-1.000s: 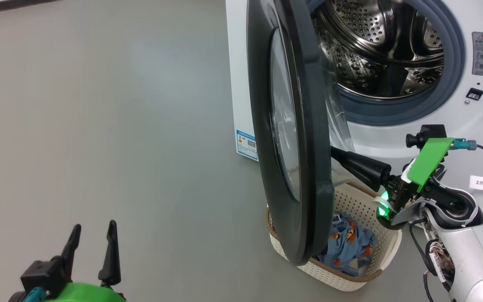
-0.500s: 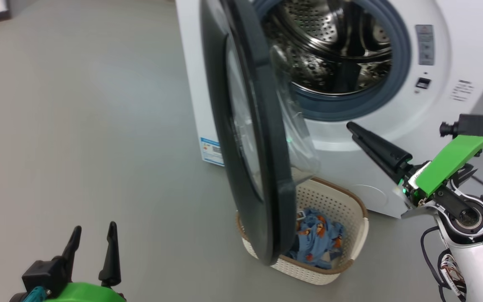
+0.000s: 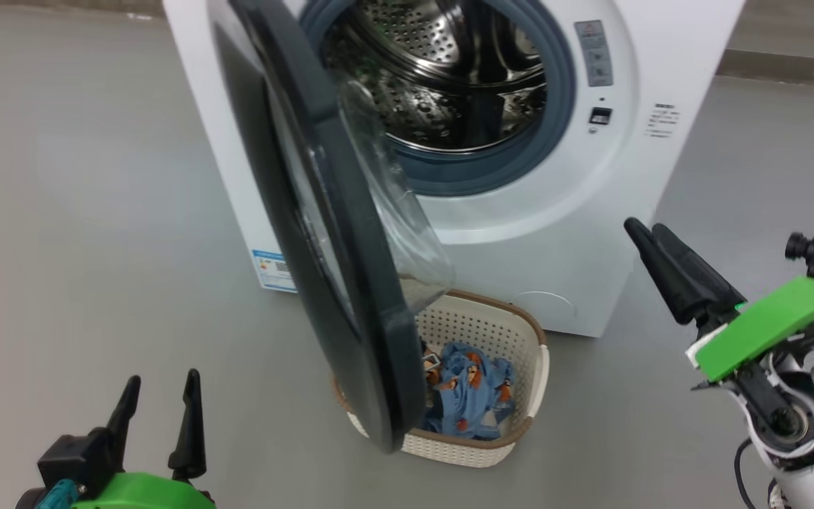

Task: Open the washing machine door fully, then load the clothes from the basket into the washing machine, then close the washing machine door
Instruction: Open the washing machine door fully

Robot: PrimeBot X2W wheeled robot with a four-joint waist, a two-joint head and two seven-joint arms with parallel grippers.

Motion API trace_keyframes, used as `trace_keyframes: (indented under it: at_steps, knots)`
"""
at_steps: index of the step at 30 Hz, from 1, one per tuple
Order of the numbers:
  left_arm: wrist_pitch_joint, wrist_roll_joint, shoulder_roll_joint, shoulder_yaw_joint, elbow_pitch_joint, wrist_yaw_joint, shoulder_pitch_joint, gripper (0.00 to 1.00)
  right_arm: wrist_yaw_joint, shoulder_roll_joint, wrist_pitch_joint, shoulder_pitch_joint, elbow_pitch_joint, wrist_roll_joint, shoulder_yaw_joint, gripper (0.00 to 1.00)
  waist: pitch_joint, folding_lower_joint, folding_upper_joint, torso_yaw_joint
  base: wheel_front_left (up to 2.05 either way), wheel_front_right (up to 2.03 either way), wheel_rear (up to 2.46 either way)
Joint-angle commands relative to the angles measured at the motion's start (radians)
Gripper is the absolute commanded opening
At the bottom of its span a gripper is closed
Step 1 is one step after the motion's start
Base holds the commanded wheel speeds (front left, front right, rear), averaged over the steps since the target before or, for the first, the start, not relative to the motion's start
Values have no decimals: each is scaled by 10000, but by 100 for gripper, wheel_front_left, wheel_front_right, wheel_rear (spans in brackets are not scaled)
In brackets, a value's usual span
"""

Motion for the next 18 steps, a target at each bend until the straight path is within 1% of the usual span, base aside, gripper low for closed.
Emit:
trace_keyframes:
  at_steps: [1, 6, 8, 11, 18]
  knots:
    - [-31, -112, 254, 306, -354, -27, -512, 100, 60, -287, -508, 100, -346, -361, 318, 100, 14, 0, -1, -426, 0, 0, 0]
    - [-44, -157, 312, 317, -441, 11, -422, 100, 60, -696, -1859, 408, -261, -1290, 859, 100, -6, 0, -1, -951, 0, 0, 0]
    - [-52, -174, 331, 325, -489, 38, -357, 100, 60, -702, -2275, 489, -148, -1704, 972, 100, -22, 0, -1, -1175, 0, 0, 0]
    - [-90, -184, 386, 360, -601, 88, -200, 100, 60, -683, -2713, 586, 27, -2367, 1012, 100, -45, 0, -1, -1503, 0, 0, 0]
    - [-163, -228, 421, 414, -1012, 232, 131, 100, 60, -623, -3262, 1032, 144, -3256, 867, 100, -54, 0, -1, -1988, 0, 0, 0]
